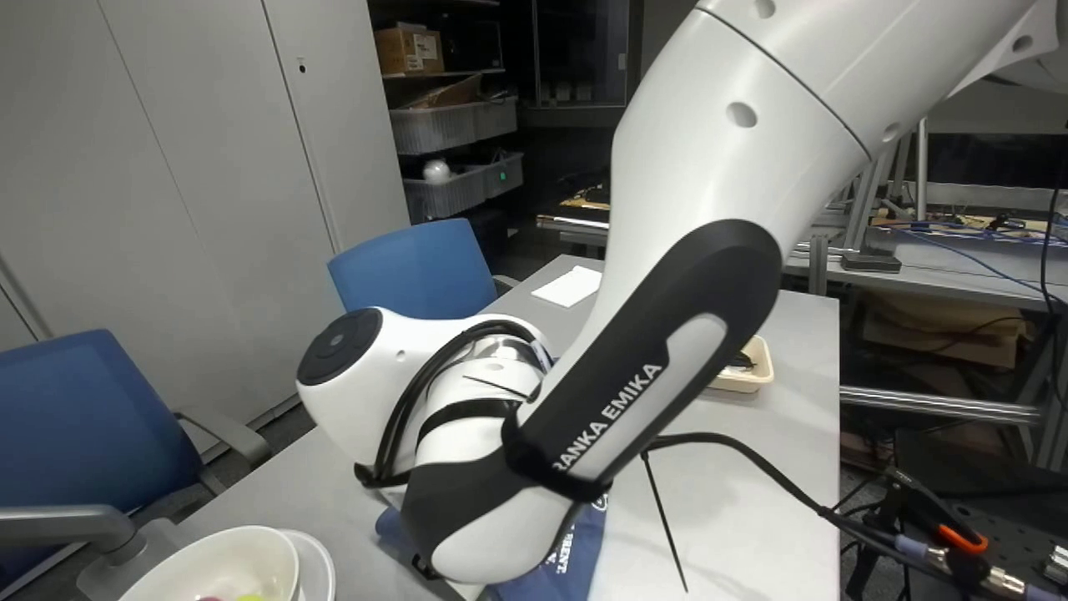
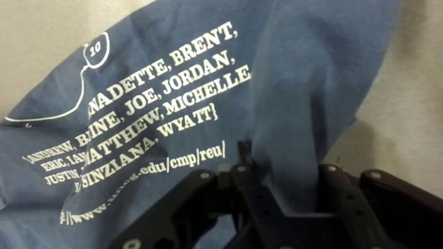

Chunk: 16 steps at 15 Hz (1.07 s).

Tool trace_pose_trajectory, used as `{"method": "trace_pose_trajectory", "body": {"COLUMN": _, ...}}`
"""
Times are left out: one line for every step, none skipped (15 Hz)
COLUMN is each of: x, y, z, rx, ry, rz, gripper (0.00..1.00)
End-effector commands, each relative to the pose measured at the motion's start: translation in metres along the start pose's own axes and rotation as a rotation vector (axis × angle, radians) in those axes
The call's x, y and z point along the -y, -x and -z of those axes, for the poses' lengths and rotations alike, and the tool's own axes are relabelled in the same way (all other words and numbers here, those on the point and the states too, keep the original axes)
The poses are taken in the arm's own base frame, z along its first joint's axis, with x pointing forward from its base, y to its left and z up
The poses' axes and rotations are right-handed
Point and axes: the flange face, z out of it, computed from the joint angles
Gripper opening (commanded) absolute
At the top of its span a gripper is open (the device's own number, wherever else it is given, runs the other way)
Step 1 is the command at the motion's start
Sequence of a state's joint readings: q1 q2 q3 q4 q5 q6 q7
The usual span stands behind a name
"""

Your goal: Fold up the blue T Shirt on the table.

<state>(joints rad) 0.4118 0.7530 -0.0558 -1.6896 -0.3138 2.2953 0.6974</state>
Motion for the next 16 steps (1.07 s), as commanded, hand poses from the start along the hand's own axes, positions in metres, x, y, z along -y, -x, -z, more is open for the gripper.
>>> {"method": "trace_pose_trajectory", "body": {"x": 0.003, "y": -0.005, "z": 0.006, "rx": 0.003, "ry": 0.003, "rz": -0.009, "gripper": 0.05}}
{"method": "trace_pose_trajectory", "body": {"x": 0.004, "y": -0.005, "z": 0.007, "rx": 0.002, "ry": -0.001, "rz": -0.008, "gripper": 0.00}}
{"method": "trace_pose_trajectory", "body": {"x": 0.004, "y": -0.005, "z": 0.008, "rx": 0.004, "ry": -0.010, "rz": -0.005, "gripper": 0.00}}
{"method": "trace_pose_trajectory", "body": {"x": 0.005, "y": -0.005, "z": 0.009, "rx": 0.006, "ry": -0.019, "rz": -0.003, "gripper": 0.00}}
{"method": "trace_pose_trajectory", "body": {"x": 0.007, "y": -0.005, "z": 0.011, "rx": 0.012, "ry": -0.034, "rz": 0.003, "gripper": 0.02}}
{"method": "trace_pose_trajectory", "body": {"x": 0.010, "y": -0.003, "z": 0.013, "rx": 0.016, "ry": -0.047, "rz": 0.011, "gripper": 0.02}}
{"method": "trace_pose_trajectory", "body": {"x": 0.013, "y": 0.000, "z": 0.018, "rx": 0.021, "ry": -0.067, "rz": 0.025, "gripper": 0.02}}
{"method": "trace_pose_trajectory", "body": {"x": 0.017, "y": 0.002, "z": 0.022, "rx": 0.023, "ry": -0.080, "rz": 0.037, "gripper": 0.02}}
{"method": "trace_pose_trajectory", "body": {"x": 0.023, "y": 0.006, "z": 0.030, "rx": 0.024, "ry": -0.104, "rz": 0.056, "gripper": 0.02}}
{"method": "trace_pose_trajectory", "body": {"x": 0.028, "y": 0.010, "z": 0.040, "rx": 0.021, "ry": -0.134, "rz": 0.077, "gripper": 0.02}}
{"method": "trace_pose_trajectory", "body": {"x": 0.032, "y": 0.013, "z": 0.049, "rx": 0.017, "ry": -0.155, "rz": 0.092, "gripper": 0.02}}
{"method": "trace_pose_trajectory", "body": {"x": 0.035, "y": 0.016, "z": 0.060, "rx": 0.010, "ry": -0.176, "rz": 0.106, "gripper": 0.02}}
{"method": "trace_pose_trajectory", "body": {"x": 0.033, "y": 0.017, "z": 0.073, "rx": -0.003, "ry": -0.199, "rz": 0.110, "gripper": 0.02}}
{"method": "trace_pose_trajectory", "body": {"x": 0.029, "y": 0.018, "z": 0.086, "rx": -0.012, "ry": -0.223, "rz": 0.104, "gripper": 0.02}}
{"method": "trace_pose_trajectory", "body": {"x": 0.024, "y": 0.019, "z": 0.097, "rx": -0.021, "ry": -0.236, "rz": 0.096, "gripper": 0.02}}
{"method": "trace_pose_trajectory", "body": {"x": 0.017, "y": 0.020, "z": 0.108, "rx": -0.031, "ry": -0.248, "rz": 0.086, "gripper": 0.02}}
